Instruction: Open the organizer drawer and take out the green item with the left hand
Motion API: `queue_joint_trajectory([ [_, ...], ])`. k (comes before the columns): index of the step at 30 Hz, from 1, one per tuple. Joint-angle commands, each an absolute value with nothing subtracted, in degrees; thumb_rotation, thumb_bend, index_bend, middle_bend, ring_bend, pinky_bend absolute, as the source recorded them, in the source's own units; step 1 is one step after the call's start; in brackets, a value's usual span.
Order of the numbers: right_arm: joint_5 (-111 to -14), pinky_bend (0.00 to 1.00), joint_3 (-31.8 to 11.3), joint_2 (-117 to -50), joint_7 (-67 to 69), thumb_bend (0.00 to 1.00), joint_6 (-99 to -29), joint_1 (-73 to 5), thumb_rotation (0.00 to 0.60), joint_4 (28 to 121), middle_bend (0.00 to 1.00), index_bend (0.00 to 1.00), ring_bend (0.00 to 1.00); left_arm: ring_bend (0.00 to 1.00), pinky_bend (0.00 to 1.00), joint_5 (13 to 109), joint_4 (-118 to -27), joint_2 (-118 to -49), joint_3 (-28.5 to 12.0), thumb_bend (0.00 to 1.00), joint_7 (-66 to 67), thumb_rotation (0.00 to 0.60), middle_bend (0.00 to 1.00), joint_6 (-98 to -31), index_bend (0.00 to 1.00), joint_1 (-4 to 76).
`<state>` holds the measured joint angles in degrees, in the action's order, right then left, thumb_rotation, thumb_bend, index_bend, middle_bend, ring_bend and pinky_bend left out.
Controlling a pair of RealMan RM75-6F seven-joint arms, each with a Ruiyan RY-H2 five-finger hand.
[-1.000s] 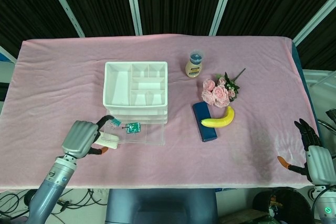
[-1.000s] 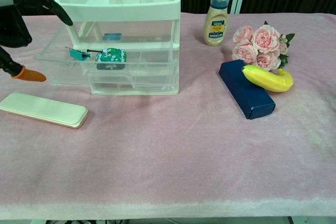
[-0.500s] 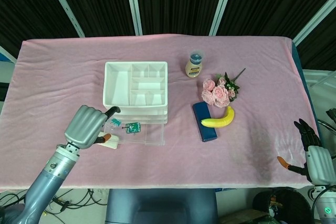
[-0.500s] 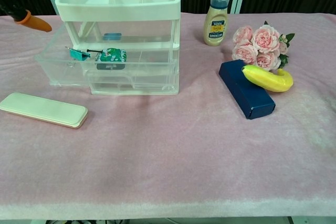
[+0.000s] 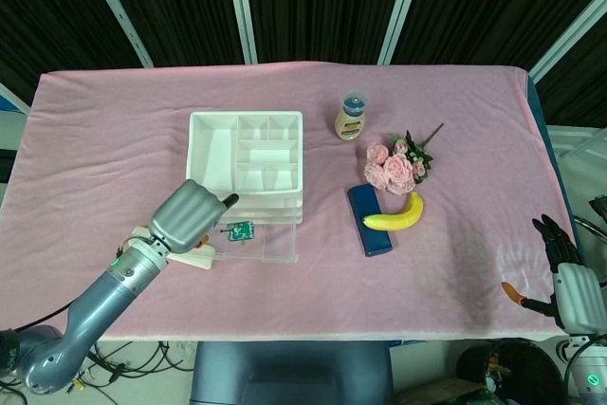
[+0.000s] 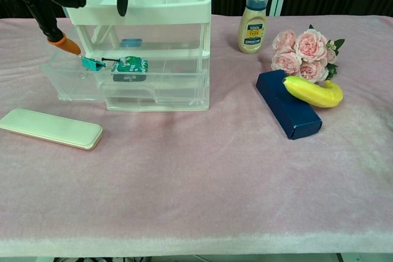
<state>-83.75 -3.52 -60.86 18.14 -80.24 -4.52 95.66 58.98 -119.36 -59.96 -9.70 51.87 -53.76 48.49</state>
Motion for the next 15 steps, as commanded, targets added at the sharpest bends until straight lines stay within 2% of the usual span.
queue_joint_trajectory([
  [1,-83.7,0.12,-3.5,-60.9,18.2,0.09,-80.2,-4.5,0.6,95.6,0.0,0.0,0.0,1.0,0.98,60.5,-117.6,-60.9,-8.5,0.07,52.0,0.6,1.0,-52.2,0.33,49.6],
  [15,-83.6,0.12,-3.6,-60.8,18.3,0.08,-80.1,-4.5,0.6,95.7,0.0,0.0,0.0,1.0,0.99,69.2,-111.9,-62.7,-5.8,0.07,49.6,0.6,1.0,-48.4,0.34,52.0],
])
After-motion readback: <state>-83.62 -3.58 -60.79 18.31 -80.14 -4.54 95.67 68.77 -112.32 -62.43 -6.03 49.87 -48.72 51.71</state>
